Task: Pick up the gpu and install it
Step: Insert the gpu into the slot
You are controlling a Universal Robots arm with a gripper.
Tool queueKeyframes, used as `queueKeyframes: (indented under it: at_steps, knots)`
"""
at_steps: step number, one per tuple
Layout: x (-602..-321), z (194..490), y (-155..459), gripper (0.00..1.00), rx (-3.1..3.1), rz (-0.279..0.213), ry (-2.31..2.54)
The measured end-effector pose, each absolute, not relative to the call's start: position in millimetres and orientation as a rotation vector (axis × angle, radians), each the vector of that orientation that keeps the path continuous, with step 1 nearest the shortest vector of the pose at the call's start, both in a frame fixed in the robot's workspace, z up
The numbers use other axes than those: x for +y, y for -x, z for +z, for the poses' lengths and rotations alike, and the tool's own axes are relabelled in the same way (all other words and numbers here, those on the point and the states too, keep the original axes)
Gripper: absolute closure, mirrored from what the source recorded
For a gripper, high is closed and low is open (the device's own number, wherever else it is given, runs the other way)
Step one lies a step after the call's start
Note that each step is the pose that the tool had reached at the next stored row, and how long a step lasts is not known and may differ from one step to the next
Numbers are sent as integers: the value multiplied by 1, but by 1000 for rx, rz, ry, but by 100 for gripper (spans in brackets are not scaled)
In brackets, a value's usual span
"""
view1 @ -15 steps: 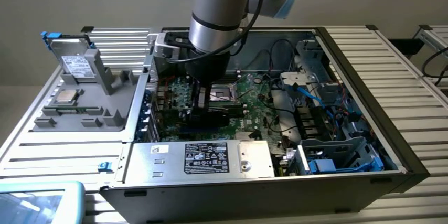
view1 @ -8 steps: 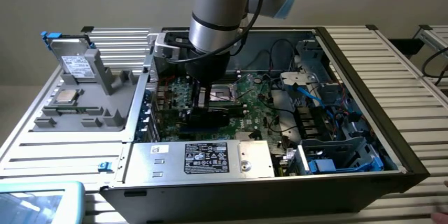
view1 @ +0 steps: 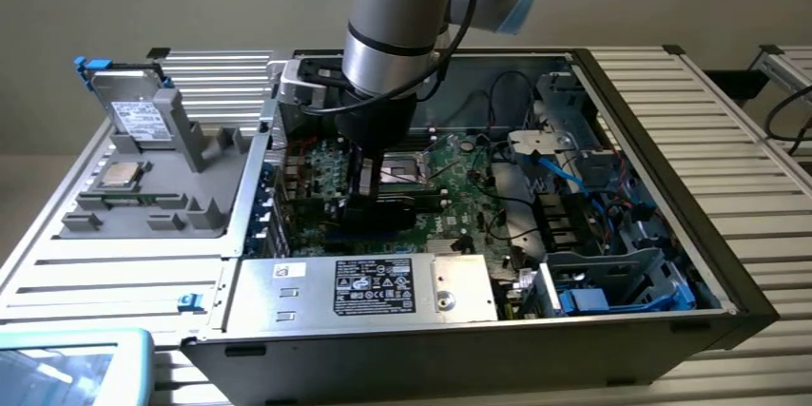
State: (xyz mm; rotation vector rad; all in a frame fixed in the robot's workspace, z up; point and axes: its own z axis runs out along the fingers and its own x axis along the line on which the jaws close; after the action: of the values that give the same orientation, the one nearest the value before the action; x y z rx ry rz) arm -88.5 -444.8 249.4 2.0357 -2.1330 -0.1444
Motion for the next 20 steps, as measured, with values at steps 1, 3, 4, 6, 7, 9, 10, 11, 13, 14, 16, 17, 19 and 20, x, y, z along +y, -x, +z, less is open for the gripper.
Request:
queueKeyframes:
  at_steps: [1, 3, 4, 6, 7, 9, 10, 11, 13, 14, 16, 17, 19, 20]
  knots:
    - [-445, 249, 88, 73, -2133, -144, -2036]
    - [-445, 249, 88, 73, -2133, -144, -2036]
    - [-445, 249, 88, 73, -2133, -144, -2036]
    - [-445, 249, 88, 73, -2133, -144, -2036]
    - [-445, 249, 88, 73, -2133, -145, -2036]
    - [-446, 249, 88, 73, -2133, -145, -2036]
    - [-446, 249, 88, 73, -2133, -145, -2036]
    - [-446, 249, 88, 73, -2133, -145, -2036]
    - [-447, 249, 88, 73, -2133, -147, -2039]
    - [-447, 249, 88, 73, -2133, -148, -2039]
    - [-447, 249, 88, 73, -2132, -148, -2039]
    - [-447, 249, 88, 73, -2132, -148, -2040]
    - [-447, 249, 88, 73, -2132, -148, -2040]
    - [-447, 249, 89, 73, -2132, -148, -2040]
